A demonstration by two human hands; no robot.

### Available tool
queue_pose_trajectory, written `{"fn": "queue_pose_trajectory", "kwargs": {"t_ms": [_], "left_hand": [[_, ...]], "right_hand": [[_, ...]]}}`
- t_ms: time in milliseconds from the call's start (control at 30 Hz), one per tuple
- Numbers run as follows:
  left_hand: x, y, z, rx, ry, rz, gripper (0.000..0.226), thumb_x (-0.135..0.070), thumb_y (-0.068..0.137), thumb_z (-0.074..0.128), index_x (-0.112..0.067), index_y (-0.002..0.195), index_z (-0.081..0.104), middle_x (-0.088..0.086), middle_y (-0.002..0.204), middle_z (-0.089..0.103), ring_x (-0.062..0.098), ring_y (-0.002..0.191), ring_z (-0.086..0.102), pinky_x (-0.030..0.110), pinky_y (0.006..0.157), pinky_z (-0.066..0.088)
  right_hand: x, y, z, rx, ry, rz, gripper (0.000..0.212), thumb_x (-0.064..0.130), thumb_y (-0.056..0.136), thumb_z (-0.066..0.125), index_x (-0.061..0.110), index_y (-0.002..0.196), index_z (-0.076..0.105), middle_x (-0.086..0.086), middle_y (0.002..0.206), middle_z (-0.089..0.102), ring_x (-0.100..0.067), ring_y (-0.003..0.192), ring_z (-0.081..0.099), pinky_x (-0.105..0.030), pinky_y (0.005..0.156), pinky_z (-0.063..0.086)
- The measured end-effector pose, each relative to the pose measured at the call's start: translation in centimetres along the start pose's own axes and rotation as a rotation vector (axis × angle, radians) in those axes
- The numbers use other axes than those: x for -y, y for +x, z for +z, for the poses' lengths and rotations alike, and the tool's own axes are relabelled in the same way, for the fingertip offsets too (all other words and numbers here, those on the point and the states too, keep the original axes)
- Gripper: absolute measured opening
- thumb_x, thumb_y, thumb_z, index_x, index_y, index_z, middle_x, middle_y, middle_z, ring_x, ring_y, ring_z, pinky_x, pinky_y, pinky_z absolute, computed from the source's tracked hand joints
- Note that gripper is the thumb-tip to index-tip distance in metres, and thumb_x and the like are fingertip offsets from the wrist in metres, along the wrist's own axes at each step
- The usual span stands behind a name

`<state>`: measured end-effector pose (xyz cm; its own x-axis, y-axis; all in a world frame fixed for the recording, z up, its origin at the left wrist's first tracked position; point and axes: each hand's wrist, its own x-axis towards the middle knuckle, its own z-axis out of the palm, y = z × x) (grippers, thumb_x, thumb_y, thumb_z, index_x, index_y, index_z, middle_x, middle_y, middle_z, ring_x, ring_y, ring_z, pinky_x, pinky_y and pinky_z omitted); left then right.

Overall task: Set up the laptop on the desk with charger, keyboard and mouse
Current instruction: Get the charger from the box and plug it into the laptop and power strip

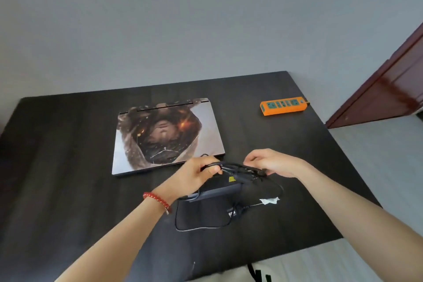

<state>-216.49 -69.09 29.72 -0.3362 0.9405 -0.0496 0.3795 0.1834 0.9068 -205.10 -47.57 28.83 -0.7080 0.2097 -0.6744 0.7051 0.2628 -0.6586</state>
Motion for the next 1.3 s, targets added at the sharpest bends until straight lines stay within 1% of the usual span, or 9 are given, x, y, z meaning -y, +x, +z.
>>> {"fn": "queue_pose_trajectory", "kwargs": {"t_ms": [133,300,467,600,700,767,900,1133,1300], "left_hand": [[1.2,1.0,3.3,0.046,0.082,0.032,0.012,-0.01,0.09,0.055,-0.006,0.087,0.066,-0.01,0.077,0.056,-0.006,0.07,0.049,0.013,0.07,0.038],[2.1,3.3,6.4,0.123,0.348,0.102,0.02,-0.027,0.09,0.055,-0.012,0.093,0.067,0.006,0.085,0.063,0.017,0.082,0.055,0.03,0.075,0.044],[2.8,4.9,9.1,0.174,0.605,0.109,0.026,-0.038,0.088,0.055,-0.017,0.097,0.068,0.003,0.096,0.062,0.02,0.095,0.048,0.03,0.077,0.036],[3.2,5.4,9.2,0.188,0.563,0.05,0.03,-0.047,0.084,0.056,-0.025,0.101,0.066,-0.002,0.106,0.06,0.013,0.099,0.049,0.03,0.085,0.039],[2.3,5.9,7.7,-0.017,0.406,0.012,0.019,-0.041,0.083,0.057,-0.027,0.091,0.067,-0.01,0.095,0.06,0.005,0.071,0.052,0.03,0.074,0.05],[1.9,6.8,6.0,-0.167,0.364,-0.032,0.012,-0.029,0.085,0.057,-0.023,0.087,0.068,-0.011,0.087,0.057,0.007,0.063,0.049,0.031,0.069,0.051],[2.3,10.0,0.9,-0.375,0.372,-0.182,0.016,-0.014,0.089,0.054,-0.016,0.097,0.067,0.003,0.096,0.063,0.012,0.073,0.055,0.03,0.078,0.049],[3.3,16.5,-10.1,-0.521,0.402,-0.394,0.026,-0.015,0.093,0.042,-0.013,0.113,0.058,0.01,0.116,0.058,0.026,0.097,0.06,0.03,0.086,0.047],[8.0,18.7,-14.5,-0.446,0.438,-0.537,0.028,-0.017,0.091,0.044,-0.013,0.116,0.057,0.011,0.119,0.056,0.026,0.102,0.057,0.035,0.091,0.047]], "right_hand": [[-2.1,1.5,-0.1,-0.02,-0.208,0.004,0.036,0.002,0.081,0.061,0.011,0.115,0.053,-0.004,0.101,0.059,-0.011,0.082,0.055,-0.019,0.067,0.044],[-4.9,2.5,-1.0,-0.153,0.001,0.007,0.051,-0.016,0.081,0.047,0.003,0.129,0.047,-0.013,0.113,0.059,-0.019,0.1,0.055,-0.031,0.097,0.043],[-5.4,3.6,-2.3,-0.301,0.09,-0.094,0.058,-0.018,0.079,0.043,0.011,0.129,0.047,-0.006,0.11,0.063,-0.015,0.102,0.053,-0.025,0.089,0.038],[-4.7,5.0,-3.1,-0.376,0.326,-0.097,0.045,0.001,0.088,0.05,0.011,0.132,0.045,-0.001,0.09,0.063,-0.018,0.095,0.058,-0.032,0.093,0.041],[-3.1,5.8,-4.0,-0.429,0.387,-0.176,0.034,0.022,0.092,0.051,0.011,0.124,0.053,0.002,0.068,0.054,-0.006,0.061,0.057,-0.026,0.073,0.055],[-1.2,6.3,-5.1,-0.5,0.306,-0.238,0.027,0.023,0.095,0.045,0.013,0.116,0.058,0.003,0.058,0.045,-0.002,0.043,0.047,-0.021,0.055,0.055],[4.3,7.4,-8.2,-0.622,0.159,-0.39,0.027,0.009,0.096,0.033,0.008,0.116,0.051,0.003,0.069,0.047,-0.005,0.047,0.042,-0.013,0.041,0.038],[15.4,10.2,-13.0,-0.901,-0.225,-0.635,0.029,0.026,0.099,0.032,0.015,0.124,0.041,0.005,0.068,0.05,-0.023,0.062,0.049,-0.032,0.057,0.034],[17.7,16.7,-12.6,-0.845,-0.618,-0.594,0.03,0.034,0.099,0.029,0.02,0.125,0.034,0.003,0.071,0.056,-0.021,0.053,0.052,-0.027,0.046,0.031]]}}
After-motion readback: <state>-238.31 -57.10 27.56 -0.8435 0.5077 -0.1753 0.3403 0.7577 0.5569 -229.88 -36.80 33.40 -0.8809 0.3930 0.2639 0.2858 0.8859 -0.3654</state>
